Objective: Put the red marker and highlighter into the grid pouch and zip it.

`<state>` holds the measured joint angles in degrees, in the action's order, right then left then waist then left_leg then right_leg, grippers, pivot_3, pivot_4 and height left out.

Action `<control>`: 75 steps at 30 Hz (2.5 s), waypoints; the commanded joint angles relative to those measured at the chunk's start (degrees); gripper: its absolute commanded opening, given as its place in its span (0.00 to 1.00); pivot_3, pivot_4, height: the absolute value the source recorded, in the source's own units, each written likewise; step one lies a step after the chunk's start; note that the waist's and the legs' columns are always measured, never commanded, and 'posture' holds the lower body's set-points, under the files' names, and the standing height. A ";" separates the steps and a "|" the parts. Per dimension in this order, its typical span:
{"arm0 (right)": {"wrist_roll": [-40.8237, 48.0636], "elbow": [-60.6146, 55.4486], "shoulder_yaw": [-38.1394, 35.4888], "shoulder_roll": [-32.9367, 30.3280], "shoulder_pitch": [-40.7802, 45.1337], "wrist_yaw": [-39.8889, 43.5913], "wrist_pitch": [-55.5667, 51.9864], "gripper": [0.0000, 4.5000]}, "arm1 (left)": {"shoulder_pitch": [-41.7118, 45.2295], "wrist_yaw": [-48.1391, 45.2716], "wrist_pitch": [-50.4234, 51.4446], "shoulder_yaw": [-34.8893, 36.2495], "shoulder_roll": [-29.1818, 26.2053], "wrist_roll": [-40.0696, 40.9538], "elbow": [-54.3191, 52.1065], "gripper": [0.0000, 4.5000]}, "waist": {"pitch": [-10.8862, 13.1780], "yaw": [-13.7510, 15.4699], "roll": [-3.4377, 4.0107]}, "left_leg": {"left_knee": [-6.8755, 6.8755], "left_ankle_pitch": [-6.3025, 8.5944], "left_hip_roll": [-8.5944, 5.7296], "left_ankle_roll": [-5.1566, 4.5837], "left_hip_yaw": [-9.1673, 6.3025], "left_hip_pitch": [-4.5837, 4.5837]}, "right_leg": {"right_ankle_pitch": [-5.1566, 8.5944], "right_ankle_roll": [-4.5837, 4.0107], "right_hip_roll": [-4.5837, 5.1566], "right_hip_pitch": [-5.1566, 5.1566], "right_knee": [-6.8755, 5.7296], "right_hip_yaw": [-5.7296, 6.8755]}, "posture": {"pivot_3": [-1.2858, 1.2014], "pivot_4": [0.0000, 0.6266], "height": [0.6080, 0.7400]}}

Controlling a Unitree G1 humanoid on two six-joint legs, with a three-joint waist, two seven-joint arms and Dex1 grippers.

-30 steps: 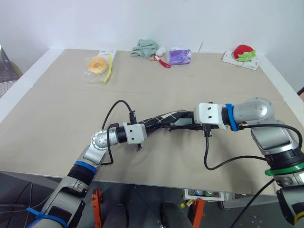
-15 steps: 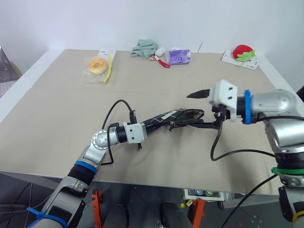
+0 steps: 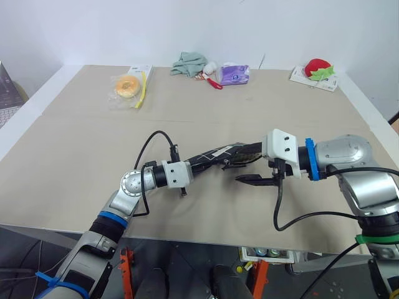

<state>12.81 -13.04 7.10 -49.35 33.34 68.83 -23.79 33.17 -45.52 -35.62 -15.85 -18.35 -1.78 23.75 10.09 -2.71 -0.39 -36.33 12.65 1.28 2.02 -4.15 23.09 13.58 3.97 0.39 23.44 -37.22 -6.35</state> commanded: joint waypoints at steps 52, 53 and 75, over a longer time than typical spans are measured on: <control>8.04 18.15 -17.18 -5.37 -3.51 -7.61 -3.64 1.00 | -4.86 -15.64 50.59 6.14 -5.24 30.94 -24.92 0.98 | -0.01 -0.06 0.01 | -0.10 0.00 0.01 -0.01 0.00 -0.03 | 0.02 0.01 -0.02 -0.03 -0.11 -0.01 | 0.52 0.24 0.95; 7.80 18.47 -17.34 -5.46 -4.01 -8.02 -3.46 1.00 | -4.87 -14.32 52.19 7.83 -5.38 31.97 -25.20 0.98 | 0.00 -0.06 0.01 | -0.11 0.00 0.02 -0.01 0.00 -0.04 | 0.02 0.01 -0.03 -0.04 -0.12 -0.01 | 0.52 0.24 0.95; 7.27 32.56 -21.94 -8.22 -10.55 -8.64 -2.49 1.00 | -16.69 -9.76 61.92 30.28 -30.93 30.67 -20.76 0.98 | 0.02 -0.25 -0.02 | -0.09 0.00 0.14 0.00 0.14 -0.11 | 0.04 -0.13 -0.09 0.00 -0.15 -0.02 | 0.52 0.24 0.95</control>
<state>19.80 20.23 -12.45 -57.03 22.44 60.60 -27.33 15.58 -54.65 27.26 13.30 -48.09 29.50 2.94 10.11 -2.95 -0.41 -36.41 12.65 1.43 2.02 -4.01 22.98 13.62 3.84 0.29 23.43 -37.38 -6.37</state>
